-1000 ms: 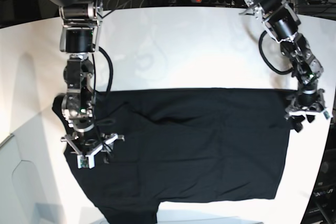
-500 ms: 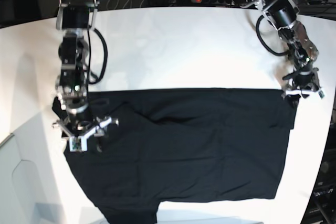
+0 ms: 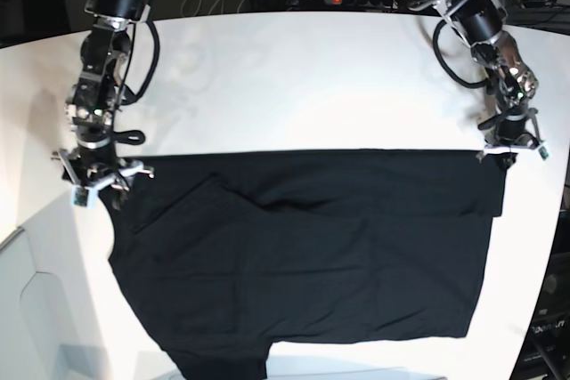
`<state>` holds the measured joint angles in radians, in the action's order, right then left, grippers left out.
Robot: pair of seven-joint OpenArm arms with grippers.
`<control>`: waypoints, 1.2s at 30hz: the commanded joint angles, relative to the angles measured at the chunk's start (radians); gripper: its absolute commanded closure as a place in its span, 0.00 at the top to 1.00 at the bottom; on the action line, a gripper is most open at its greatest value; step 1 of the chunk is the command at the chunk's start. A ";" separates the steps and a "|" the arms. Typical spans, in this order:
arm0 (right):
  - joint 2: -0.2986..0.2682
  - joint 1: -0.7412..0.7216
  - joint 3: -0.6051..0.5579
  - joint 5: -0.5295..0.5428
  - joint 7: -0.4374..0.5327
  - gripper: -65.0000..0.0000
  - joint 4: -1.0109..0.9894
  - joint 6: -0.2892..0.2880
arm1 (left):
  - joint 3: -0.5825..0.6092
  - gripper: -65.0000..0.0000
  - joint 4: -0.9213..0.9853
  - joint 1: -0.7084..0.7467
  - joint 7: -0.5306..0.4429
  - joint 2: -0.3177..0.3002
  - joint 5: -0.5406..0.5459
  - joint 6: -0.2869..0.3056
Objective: Fold the T-shirt properly
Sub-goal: 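Drag the held edge back toward the arms, flattening the shirt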
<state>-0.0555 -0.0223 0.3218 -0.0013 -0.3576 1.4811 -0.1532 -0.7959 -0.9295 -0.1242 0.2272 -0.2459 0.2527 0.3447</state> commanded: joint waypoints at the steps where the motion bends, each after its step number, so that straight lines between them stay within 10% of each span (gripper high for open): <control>1: -0.014 -0.018 0.020 0.002 0.025 0.55 -0.006 0.000 | 0.002 0.00 0.005 -0.007 0.024 -0.010 -0.008 0.001; 15: -0.057 -0.037 0.067 0.002 0.029 0.52 -0.205 0.000 | 0.000 0.00 0.014 -0.007 0.024 -0.011 -0.013 0.001; 22: -0.059 0.003 0.064 0.002 0.025 0.00 -0.208 -0.003 | 0.002 0.00 -0.004 0.037 0.025 -0.013 -0.008 0.001; 36: -0.111 0.233 0.070 0.007 0.032 0.00 -0.030 -0.004 | -0.007 0.00 -0.323 0.377 0.024 0.110 -0.003 0.003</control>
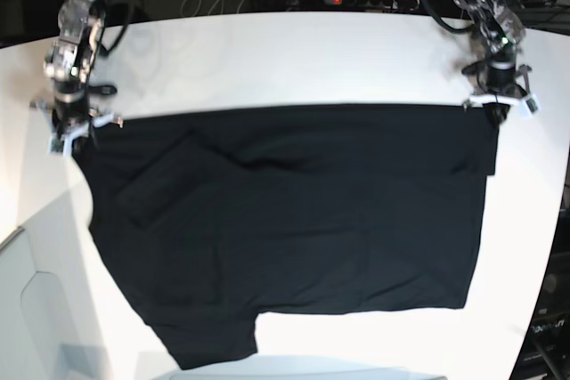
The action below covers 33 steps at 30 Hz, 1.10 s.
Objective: Fold the T-shirt properly
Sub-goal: 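Drag the held edge back toward the arms, flattening the shirt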
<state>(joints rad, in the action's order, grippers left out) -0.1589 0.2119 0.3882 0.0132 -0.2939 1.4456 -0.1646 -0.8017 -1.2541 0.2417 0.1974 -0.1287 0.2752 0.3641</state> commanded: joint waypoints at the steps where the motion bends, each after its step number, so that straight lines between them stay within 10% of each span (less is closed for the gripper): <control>1: -0.005 0.028 0.004 -0.008 -0.032 0.00 0.039 0.007 | -0.002 0.00 -0.016 0.028 0.053 0.005 -0.024 -0.017; 14: -0.003 0.269 0.004 -0.008 -0.031 0.00 0.208 0.007 | -0.092 0.00 -0.238 0.239 0.053 0.123 -0.024 -0.017; 33: 0.109 0.384 0.119 -0.008 0.109 0.00 0.226 0.007 | -0.141 0.00 -0.243 0.298 0.053 0.122 -0.024 -0.015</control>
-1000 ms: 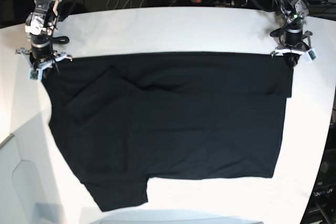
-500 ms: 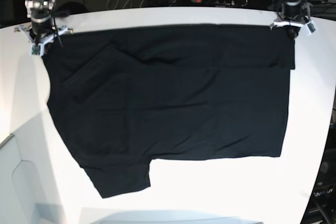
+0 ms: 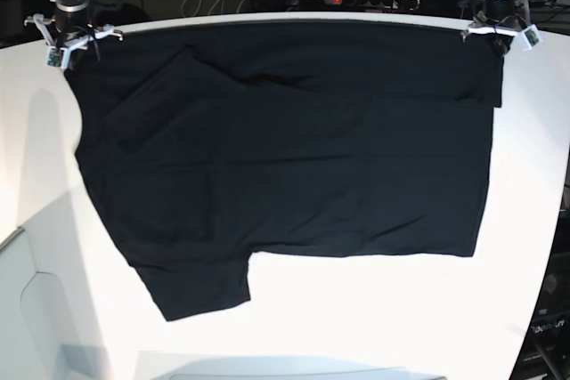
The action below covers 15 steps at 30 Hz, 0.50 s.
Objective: Fold the T-shirt properly
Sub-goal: 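Drag the held edge back toward the arms, flattening the shirt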
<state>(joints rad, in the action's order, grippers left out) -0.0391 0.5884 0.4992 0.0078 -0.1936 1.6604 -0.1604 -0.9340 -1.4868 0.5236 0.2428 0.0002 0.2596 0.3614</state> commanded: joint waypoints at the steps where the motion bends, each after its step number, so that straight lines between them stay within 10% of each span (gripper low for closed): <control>1: -0.011 0.011 0.009 -0.002 0.009 0.00 0.011 0.003 | -0.009 0.00 -0.010 0.016 0.008 -0.007 -0.009 -0.012; 8: -0.005 0.014 0.000 -0.002 0.009 0.00 0.011 0.000 | -0.009 0.01 -0.010 0.019 0.008 -0.006 -0.009 -0.012; 15: 0.012 0.003 0.009 -0.002 0.009 0.00 0.013 -0.183 | -0.003 0.01 -0.010 0.056 0.008 -0.006 0.053 -0.012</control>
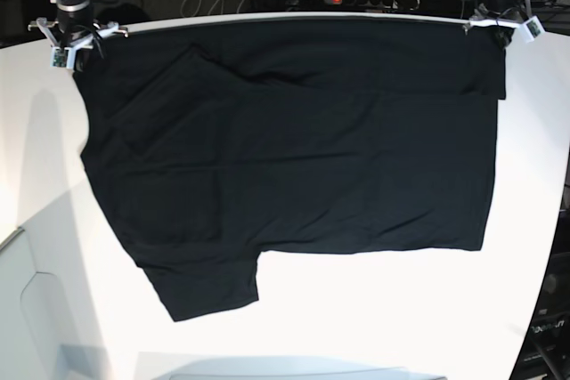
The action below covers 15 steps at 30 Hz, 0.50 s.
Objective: Fold the T-shirt properly
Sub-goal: 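Drag the held edge back toward the arms, flattening the shirt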
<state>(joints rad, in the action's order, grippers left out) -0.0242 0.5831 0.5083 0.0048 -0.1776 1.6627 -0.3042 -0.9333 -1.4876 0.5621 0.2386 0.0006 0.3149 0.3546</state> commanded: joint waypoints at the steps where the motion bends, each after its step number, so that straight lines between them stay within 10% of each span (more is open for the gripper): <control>1: -0.003 0.007 0.000 0.001 -0.007 0.00 0.015 -0.039 | -0.002 0.01 -0.011 0.022 0.012 -0.006 0.013 -0.006; 15: 0.010 0.016 0.013 -0.002 -0.013 0.04 0.060 -0.039 | -0.002 0.10 -0.011 0.023 0.014 -0.015 0.030 -0.006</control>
<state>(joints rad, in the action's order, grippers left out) -0.0074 0.5903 0.5110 0.0006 -0.2127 1.7046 -0.3271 -0.9321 -1.4876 0.5728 0.2474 -0.0051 0.3450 0.3550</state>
